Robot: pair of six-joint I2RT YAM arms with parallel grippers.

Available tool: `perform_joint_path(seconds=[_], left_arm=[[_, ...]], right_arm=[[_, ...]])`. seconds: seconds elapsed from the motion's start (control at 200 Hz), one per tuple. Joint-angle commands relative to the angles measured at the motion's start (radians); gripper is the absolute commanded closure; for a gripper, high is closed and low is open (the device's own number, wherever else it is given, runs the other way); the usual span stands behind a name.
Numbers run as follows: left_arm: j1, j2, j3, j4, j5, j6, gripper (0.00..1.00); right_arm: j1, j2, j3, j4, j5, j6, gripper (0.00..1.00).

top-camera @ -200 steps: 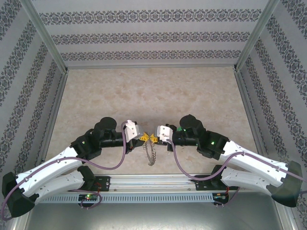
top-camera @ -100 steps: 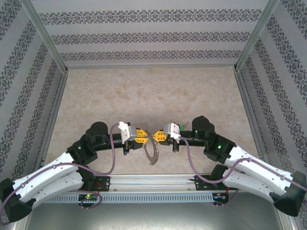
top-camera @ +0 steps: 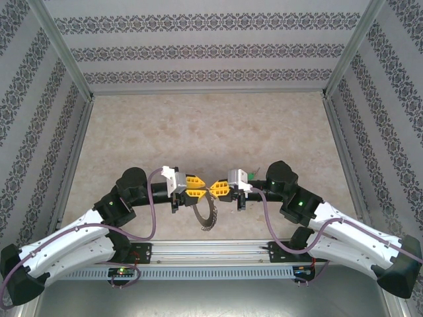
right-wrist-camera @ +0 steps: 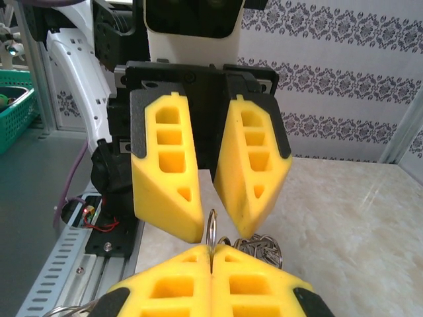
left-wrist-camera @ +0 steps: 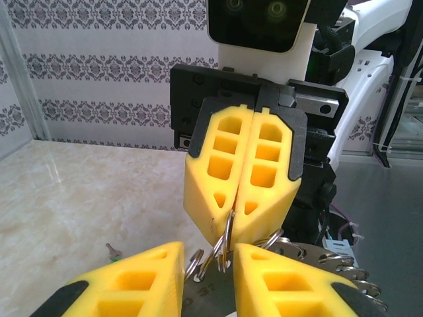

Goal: Put the keys on the keyring

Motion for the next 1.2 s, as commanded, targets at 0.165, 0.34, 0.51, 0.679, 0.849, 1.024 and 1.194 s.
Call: perform_joint_path(seconds=[0.165, 0.34, 0.51, 0.679, 0.849, 1.024, 1.194], left_arm=[[-0.013, 0.005, -0.012, 0.100, 0.043, -0.022, 0.84], [-0.013, 0.016, -0.005, 0.104, 0.062, -0.029, 0.86], [-0.013, 0.031, -0.009, 0.118, 0.079, -0.039, 0.87], [-0.013, 0.047, -0.006, 0.115, 0.099, -0.044, 0.82], [-0.013, 0.039, -0.012, 0.106, 0.092, -0.041, 0.80], [-0.013, 0.032, -0.015, 0.109, 0.092, -0.044, 0.81], [-0.013, 0.032, -0.016, 0.110, 0.093, -0.046, 0.81]], right_arm=[[-0.001, 0.000, -0.017, 0.110, -0.037, 0.041, 1.00], [-0.002, -0.001, -0.028, 0.128, -0.035, 0.046, 1.00], [-0.002, -0.012, -0.039, 0.147, -0.022, 0.054, 1.00], [-0.004, -0.029, -0.050, 0.171, -0.017, 0.061, 1.00], [-0.012, -0.043, -0.060, 0.191, -0.026, 0.073, 1.00], [-0.018, -0.050, -0.070, 0.226, -0.049, 0.092, 1.00], [-0.020, -0.053, -0.074, 0.236, -0.059, 0.096, 1.00]])
